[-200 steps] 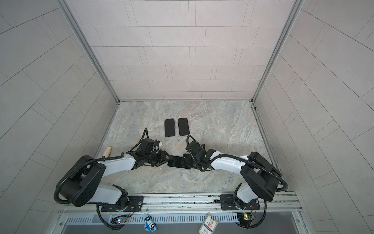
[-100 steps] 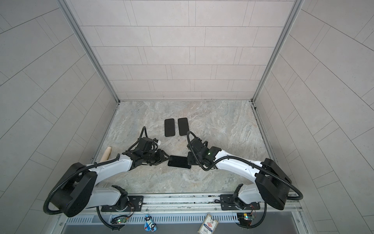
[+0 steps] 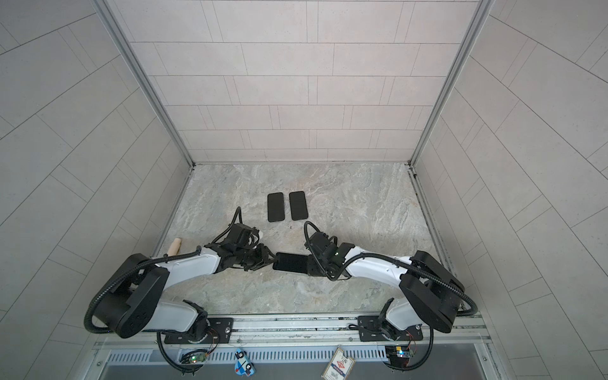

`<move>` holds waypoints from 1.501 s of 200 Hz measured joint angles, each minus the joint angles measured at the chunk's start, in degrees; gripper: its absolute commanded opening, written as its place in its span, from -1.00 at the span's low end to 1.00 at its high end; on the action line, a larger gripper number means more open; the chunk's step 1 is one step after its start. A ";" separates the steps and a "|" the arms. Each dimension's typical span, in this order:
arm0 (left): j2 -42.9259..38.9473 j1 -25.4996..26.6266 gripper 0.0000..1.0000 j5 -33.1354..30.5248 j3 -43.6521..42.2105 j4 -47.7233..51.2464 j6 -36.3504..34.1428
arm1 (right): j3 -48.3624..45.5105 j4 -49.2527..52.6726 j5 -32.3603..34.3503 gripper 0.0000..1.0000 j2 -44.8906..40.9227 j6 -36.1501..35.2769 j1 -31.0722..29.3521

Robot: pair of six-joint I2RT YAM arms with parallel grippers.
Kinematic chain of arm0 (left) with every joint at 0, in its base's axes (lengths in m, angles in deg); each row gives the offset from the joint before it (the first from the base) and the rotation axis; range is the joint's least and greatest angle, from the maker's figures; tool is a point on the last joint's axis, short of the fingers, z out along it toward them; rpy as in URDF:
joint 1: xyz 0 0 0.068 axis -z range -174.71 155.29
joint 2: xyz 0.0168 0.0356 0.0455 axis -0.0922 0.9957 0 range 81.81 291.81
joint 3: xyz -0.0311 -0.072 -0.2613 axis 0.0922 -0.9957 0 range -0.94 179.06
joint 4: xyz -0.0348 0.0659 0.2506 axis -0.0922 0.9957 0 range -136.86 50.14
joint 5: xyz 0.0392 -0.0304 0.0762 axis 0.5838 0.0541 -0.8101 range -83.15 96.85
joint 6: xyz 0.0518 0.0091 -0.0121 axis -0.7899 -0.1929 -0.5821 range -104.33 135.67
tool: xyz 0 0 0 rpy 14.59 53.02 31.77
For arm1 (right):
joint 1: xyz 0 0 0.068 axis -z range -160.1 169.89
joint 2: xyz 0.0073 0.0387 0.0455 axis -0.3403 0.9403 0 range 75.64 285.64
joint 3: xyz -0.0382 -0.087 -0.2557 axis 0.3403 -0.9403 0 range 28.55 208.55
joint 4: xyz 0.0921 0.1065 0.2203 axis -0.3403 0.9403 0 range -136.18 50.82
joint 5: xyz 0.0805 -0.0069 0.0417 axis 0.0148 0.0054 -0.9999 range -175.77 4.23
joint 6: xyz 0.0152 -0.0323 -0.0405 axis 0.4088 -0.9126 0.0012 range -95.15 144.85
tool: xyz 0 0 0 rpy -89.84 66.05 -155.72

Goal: Put the phone into the phone case

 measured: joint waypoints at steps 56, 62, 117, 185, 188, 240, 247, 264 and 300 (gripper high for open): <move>0.55 0.00 -0.29 0.35 0.00 -0.15 0.04 | -1.40 -3.13 -0.70 -0.73 0.07 1.57 -0.57; 0.66 0.00 -0.29 0.39 0.00 -0.17 0.00 | -1.53 -3.37 -0.68 -0.74 0.11 1.73 -0.66; 1.55 0.00 -0.30 0.79 0.00 -0.63 0.07 | -1.68 -4.52 -0.42 -0.90 0.76 3.58 -0.87; 2.19 -0.13 -0.30 0.74 0.24 -1.51 0.15 | 0.44 -2.43 0.09 -0.90 3.34 4.55 -1.40; 2.19 -0.13 -0.31 0.74 0.24 -1.51 0.15 | 0.52 -2.34 0.15 -0.90 3.41 4.57 -1.42; 2.69 -0.39 -0.30 0.61 0.44 -2.32 0.20 | 3.52 1.07 1.81 -0.90 5.53 4.72 -2.60; 2.80 -0.46 -0.30 0.50 0.55 -2.47 0.20 | 3.87 1.42 2.19 -0.90 5.81 4.76 -2.84; 2.86 -0.48 -0.31 0.28 0.55 -2.64 0.20 | 4.48 2.05 2.97 -0.90 6.34 5.03 -3.34; 2.89 -0.48 -0.30 0.11 0.55 -2.82 0.22 | 5.33 2.97 3.74 -0.93 7.06 5.77 -3.85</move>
